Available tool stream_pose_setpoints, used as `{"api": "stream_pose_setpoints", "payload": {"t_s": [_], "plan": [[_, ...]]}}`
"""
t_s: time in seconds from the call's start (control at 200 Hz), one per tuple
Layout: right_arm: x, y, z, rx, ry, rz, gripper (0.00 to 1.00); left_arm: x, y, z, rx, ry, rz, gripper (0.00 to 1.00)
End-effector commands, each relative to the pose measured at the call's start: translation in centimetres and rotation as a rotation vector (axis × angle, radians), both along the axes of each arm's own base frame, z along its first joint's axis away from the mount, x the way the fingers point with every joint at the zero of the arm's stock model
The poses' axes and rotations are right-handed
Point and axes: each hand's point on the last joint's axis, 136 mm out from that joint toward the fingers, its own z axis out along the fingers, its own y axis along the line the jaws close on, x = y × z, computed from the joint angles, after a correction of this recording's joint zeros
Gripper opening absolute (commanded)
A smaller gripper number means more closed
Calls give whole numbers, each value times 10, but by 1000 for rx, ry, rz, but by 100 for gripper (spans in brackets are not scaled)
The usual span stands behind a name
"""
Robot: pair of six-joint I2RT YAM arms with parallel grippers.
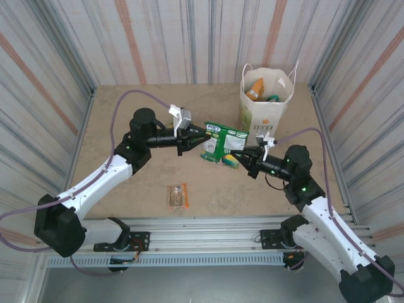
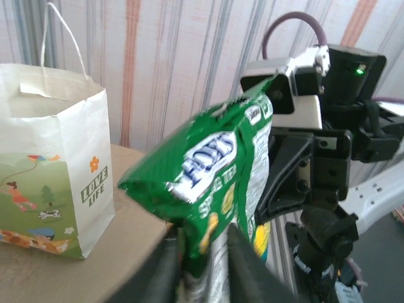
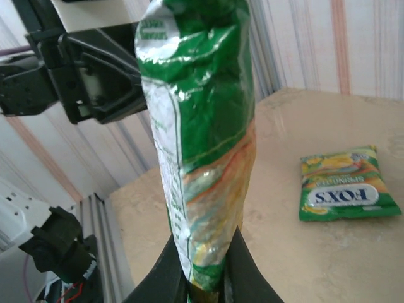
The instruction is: Place the snacks into the paper bag
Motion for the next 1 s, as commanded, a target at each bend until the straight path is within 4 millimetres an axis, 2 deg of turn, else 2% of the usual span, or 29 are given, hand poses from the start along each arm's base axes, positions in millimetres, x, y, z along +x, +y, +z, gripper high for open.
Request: {"api": "stream_pose_setpoints", "payload": {"t_s": [0.0, 0.05, 0.21, 0.341, 0.511, 0.536, 0.767, 0.902, 0.992], "plan": [[5, -16, 20, -80, -58, -88, 0, 10, 8, 6, 1, -28, 108, 51], [7, -24, 26, -123, -62, -126, 0, 18, 11, 1, 17, -20, 164, 60], [22, -57, 50, -248, -56, -261, 0, 45, 24, -18, 111, 40, 339, 68], [41, -87, 72, -344, -18, -380, 0, 62, 30, -43, 198, 112, 429, 70], [69, -119, 105, -441, 10, -509, 0, 66, 25, -61, 233, 155, 419, 70], [81, -123, 103, -462, 32, -529, 0, 66, 23, -61, 236, 157, 415, 70], [137, -159, 131, -530, 55, -701, 0, 71, 22, -71, 287, 169, 427, 69], [169, -173, 133, -552, 81, -745, 0, 72, 25, -79, 312, 171, 445, 69], [191, -172, 127, -554, 105, -731, 0, 73, 27, -83, 327, 170, 450, 69]]}}
